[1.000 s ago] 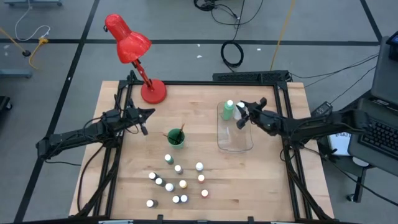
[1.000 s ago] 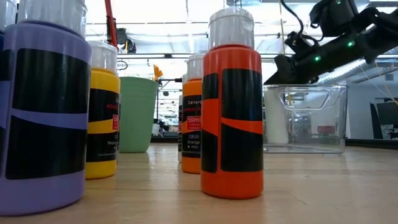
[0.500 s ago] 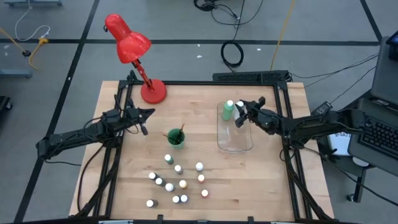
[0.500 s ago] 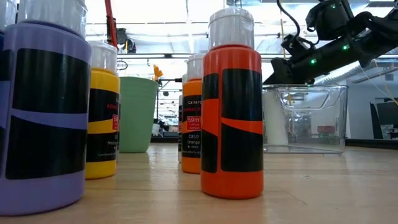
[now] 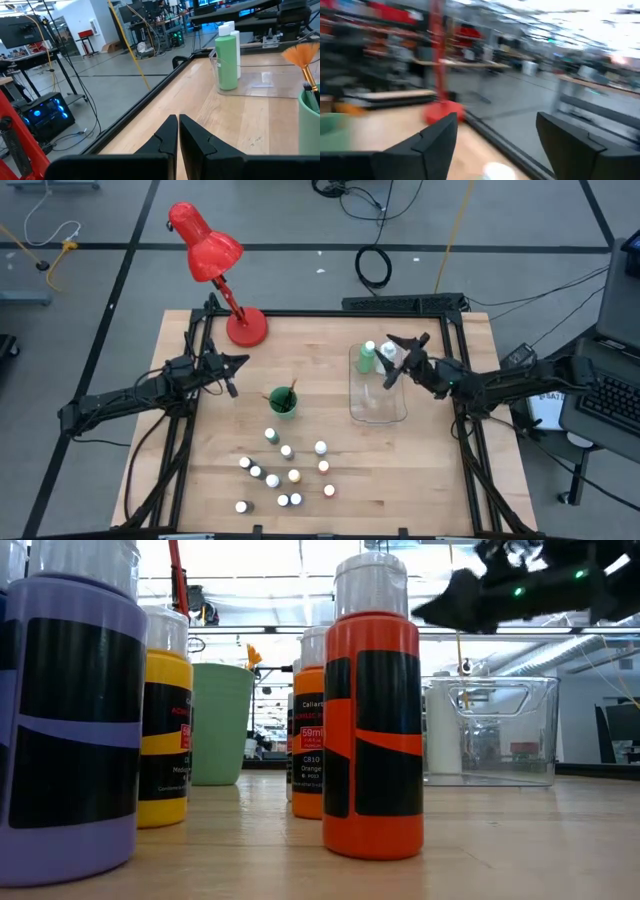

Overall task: Pick & Place Paint Supplies
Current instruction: Put the bottom small orange paint bottle into the transparent bin

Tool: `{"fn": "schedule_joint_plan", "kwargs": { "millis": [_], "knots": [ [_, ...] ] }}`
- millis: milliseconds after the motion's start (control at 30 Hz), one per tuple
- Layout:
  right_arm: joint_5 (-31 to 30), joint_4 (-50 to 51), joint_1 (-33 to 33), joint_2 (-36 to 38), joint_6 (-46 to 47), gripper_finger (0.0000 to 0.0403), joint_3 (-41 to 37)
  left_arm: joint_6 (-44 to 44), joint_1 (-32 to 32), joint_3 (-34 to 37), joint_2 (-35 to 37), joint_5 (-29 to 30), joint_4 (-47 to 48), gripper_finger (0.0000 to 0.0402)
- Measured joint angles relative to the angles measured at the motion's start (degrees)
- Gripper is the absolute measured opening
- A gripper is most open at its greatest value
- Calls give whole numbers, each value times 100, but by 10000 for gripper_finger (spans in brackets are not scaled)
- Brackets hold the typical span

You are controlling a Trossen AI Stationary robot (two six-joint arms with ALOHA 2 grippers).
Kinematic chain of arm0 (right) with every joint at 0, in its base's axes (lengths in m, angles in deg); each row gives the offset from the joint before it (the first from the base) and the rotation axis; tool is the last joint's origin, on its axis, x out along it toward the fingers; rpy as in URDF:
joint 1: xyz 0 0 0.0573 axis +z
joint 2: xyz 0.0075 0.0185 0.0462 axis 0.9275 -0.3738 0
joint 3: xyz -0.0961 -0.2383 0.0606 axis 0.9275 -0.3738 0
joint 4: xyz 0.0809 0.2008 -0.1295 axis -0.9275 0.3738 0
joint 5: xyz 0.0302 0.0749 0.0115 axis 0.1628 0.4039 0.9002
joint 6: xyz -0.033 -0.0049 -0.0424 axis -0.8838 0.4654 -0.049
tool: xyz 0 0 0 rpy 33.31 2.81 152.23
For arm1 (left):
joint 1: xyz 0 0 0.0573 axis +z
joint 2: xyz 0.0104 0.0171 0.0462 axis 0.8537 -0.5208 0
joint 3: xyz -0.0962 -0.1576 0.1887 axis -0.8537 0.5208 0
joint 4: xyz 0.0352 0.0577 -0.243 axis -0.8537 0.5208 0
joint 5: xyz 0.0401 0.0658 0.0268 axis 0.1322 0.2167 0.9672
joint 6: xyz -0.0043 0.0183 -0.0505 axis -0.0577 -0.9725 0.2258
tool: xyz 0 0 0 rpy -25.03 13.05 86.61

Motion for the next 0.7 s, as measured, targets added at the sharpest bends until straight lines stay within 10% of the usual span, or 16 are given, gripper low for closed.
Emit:
{"fn": "schedule_joint_plan", "kwargs": {
  "millis": [300, 700],
  "knots": [
    [3694, -1266, 1412, -361, 477, 263, 0, 23, 1, 0, 0, 0, -89, 21],
    [2897, -2669, 3035, -3250, -477, 259, 422, 114, 0, 0, 0, 0, -103, 21]
  ]
}}
